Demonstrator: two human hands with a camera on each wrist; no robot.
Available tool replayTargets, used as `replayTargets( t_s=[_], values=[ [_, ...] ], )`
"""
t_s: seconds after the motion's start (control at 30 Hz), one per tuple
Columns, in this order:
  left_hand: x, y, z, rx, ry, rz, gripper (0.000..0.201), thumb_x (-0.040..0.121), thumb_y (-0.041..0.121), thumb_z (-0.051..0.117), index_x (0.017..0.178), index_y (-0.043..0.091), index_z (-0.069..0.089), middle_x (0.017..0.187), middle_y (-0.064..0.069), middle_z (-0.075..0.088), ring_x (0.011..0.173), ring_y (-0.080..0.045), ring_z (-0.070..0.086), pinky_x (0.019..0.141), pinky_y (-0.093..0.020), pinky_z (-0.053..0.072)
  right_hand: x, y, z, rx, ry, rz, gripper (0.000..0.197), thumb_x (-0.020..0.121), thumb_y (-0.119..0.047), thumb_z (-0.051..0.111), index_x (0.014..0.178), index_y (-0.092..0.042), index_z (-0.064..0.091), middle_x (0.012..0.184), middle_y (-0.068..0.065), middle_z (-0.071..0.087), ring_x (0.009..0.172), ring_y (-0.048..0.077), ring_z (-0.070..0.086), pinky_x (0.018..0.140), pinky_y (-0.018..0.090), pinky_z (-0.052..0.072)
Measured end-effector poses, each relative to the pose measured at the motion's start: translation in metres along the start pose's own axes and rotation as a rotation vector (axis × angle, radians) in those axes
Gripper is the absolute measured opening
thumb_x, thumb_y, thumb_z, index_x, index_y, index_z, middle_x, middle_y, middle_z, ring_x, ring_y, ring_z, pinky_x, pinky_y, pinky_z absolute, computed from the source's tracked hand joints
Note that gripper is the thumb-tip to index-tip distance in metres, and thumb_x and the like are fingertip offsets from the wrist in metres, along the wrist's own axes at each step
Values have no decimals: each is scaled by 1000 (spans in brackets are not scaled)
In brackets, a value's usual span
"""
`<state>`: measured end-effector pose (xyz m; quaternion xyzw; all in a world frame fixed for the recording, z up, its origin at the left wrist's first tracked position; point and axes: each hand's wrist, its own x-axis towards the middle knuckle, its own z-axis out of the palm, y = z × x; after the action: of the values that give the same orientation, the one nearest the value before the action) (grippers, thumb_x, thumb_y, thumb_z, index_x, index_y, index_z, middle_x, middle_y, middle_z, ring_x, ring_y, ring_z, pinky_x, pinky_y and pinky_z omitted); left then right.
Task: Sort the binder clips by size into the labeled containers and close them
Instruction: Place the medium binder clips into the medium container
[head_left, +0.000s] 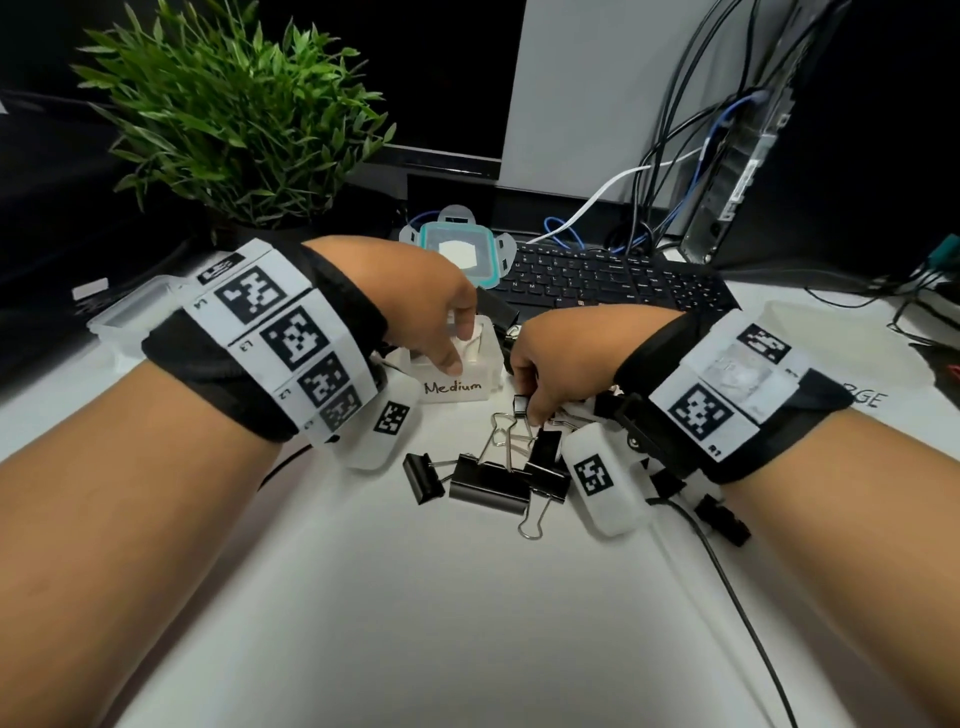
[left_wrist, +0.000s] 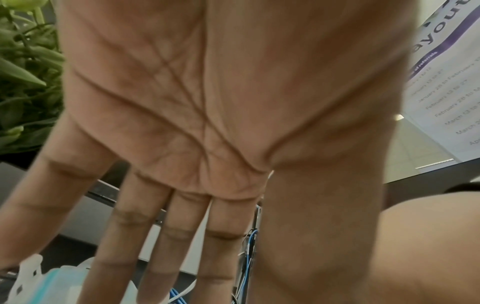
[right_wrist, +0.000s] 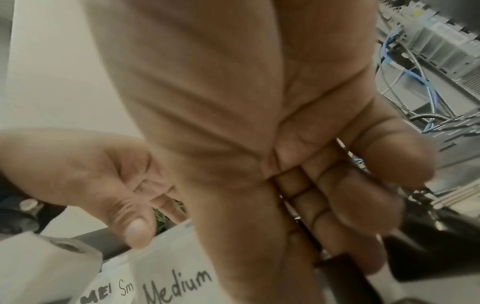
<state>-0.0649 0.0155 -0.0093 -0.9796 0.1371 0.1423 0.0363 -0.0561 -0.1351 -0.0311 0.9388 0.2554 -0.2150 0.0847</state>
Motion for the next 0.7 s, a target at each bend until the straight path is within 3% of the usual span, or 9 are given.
replayTargets(
  t_s=[0.13, 0.2, 0.27, 0.33, 0.4, 0.5, 0.6, 0.7],
  values=[
    [-4, 0, -2, -10, 18, 10, 41, 79, 43, 68, 116, 29, 56, 112, 3, 59, 102, -18, 55, 83, -30, 43, -4, -1, -1, -30, -5, 37, 33, 81, -33, 71, 102, -8, 68, 89, 6, 68, 68, 18, 55, 59, 26, 46],
    [-6, -1, -4, -25, 19, 20, 40, 80, 42, 68, 116, 30, 56, 111, 5, 59, 102, -17, 56, 86, -31, 44, -8, 3, -3, 18, 42, 36, 31, 80, -32, 71, 98, -7, 69, 86, 7, 69, 67, 18, 56, 62, 28, 48],
    [-8, -2, -5, -37, 26, 29, 37, 81, 41, 67, 115, 31, 56, 107, 7, 59, 100, -17, 56, 86, -31, 45, -12, 10, -5, 99, 121, 35, 24, 80, -29, 70, 93, -9, 69, 76, 3, 67, 61, 14, 54, 57, 25, 45],
    [-9, -3, -6, -58, 60, 48, 35, 83, 40, 66, 115, 32, 56, 108, 10, 57, 103, -15, 55, 87, -30, 44, -16, 18, -6, 265, 215, 39, 14, 81, -20, 69, 89, -10, 66, 68, 2, 66, 58, 15, 58, 57, 25, 49],
    [-9, -3, -7, -118, 117, 80, 32, 84, 37, 66, 114, 31, 58, 99, 14, 55, 100, -10, 55, 85, -27, 43, -17, 25, -5, 511, 318, 20, 11, 81, -12, 71, 87, -7, 63, 72, 8, 71, 64, 23, 67, 65, 32, 58],
    [-7, 0, -5, -249, 195, 132, 27, 85, 32, 67, 111, 28, 62, 93, 17, 61, 90, -3, 58, 80, -21, 45, -20, 27, -3, 801, 437, -24, 13, 82, -5, 71, 89, -4, 60, 78, 15, 72, 72, 28, 71, 72, 39, 60],
    [-3, 4, -1, -331, 235, 157, 20, 84, 31, 68, 103, 27, 65, 91, 12, 69, 85, -3, 64, 85, -30, 52, -22, 25, -2, 960, 476, -78, 16, 82, -1, 70, 93, -1, 58, 78, 19, 70, 72, 27, 72, 72, 40, 60],
    [-1, 6, 1, -467, 328, 152, 13, 83, 28, 69, 95, 27, 64, 85, 8, 70, 79, -8, 66, 81, -33, 54, -21, 23, -1, 1058, 484, -130, 16, 83, 2, 67, 92, -2, 55, 74, 20, 68, 67, 23, 71, 71, 40, 60]
  ],
)
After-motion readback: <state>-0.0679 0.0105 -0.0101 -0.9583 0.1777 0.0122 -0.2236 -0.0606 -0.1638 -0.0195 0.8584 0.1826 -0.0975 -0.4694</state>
